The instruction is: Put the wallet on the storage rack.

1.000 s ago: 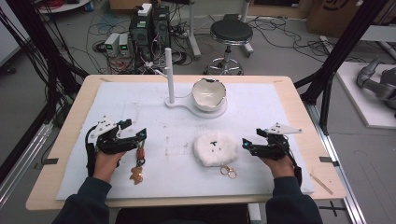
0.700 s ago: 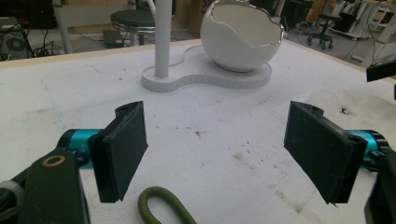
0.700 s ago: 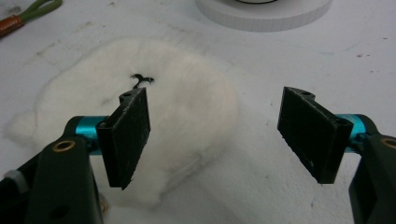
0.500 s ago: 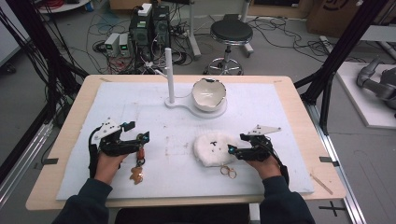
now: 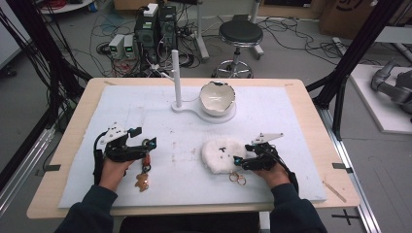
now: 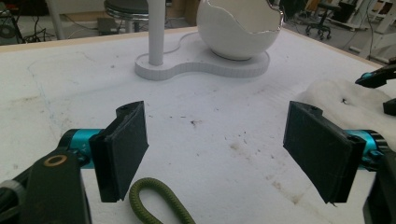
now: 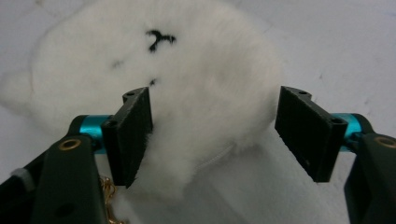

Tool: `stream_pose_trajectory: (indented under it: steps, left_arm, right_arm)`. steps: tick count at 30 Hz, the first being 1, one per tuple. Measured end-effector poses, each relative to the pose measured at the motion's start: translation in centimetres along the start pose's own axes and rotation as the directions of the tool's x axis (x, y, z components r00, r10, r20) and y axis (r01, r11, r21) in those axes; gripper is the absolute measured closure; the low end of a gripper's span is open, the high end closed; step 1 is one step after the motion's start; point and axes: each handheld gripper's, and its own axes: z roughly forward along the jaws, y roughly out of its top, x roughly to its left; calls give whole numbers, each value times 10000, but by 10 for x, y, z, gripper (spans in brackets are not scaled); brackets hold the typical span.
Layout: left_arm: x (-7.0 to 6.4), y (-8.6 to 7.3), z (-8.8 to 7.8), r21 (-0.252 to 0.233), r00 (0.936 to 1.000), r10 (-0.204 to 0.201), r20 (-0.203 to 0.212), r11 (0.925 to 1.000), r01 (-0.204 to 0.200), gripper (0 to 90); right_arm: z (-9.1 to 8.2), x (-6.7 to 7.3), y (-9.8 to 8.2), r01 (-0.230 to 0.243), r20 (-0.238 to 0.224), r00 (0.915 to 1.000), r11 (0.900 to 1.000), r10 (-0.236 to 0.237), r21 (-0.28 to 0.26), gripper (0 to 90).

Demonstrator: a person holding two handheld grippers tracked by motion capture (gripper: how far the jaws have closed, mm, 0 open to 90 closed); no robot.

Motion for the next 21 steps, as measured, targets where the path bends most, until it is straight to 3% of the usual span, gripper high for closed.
stream_pose_trajectory:
  steps: [4,5,6,7,9,11,13,18,19,21]
  left_arm:
    - [-1,0,0,3,10000,-47,18,10000,47,217]
    - [-1,0,0,20,10000,-61,26,10000,61,217]
    - [-1,0,1,28,10000,-55,42,10000,54,217]
    - [-2,0,1,44,9999,-74,103,10000,74,216]
    - [-4,0,2,71,9998,-54,192,10000,52,217]
    - [-6,0,4,99,9994,-34,346,9999,30,229]
    - [-9,0,6,113,9986,-25,534,9999,19,233]
    - [-20,1,15,127,9917,-266,1260,9996,251,281]
    - [-23,1,18,160,9899,-288,1389,9995,268,281]
    - [-32,3,24,265,9822,-321,1849,9993,277,280]
  right_arm:
    - [4,-4,-1,-323,-352,9988,9990,335,324,319]
    - [3,-3,-1,-382,-459,9982,9986,399,373,420]
    - [3,-3,-1,-382,-459,9982,9986,399,373,420]
    - [2,-3,1,-439,-713,9963,9978,473,492,525]
    - [0,1,3,71,-804,9968,9990,-35,452,679]
    - [-6,6,5,1007,-581,9932,9949,-1005,12,752]
    - [-7,7,6,1143,-566,9917,9933,-1152,-179,756]
    - [-17,15,11,1577,-589,9840,9761,-1680,-1494,765]
    - [-19,18,13,1636,-775,9805,9686,-1806,-1872,766]
    - [-19,20,14,1697,-844,9783,9653,-1893,-1983,766]
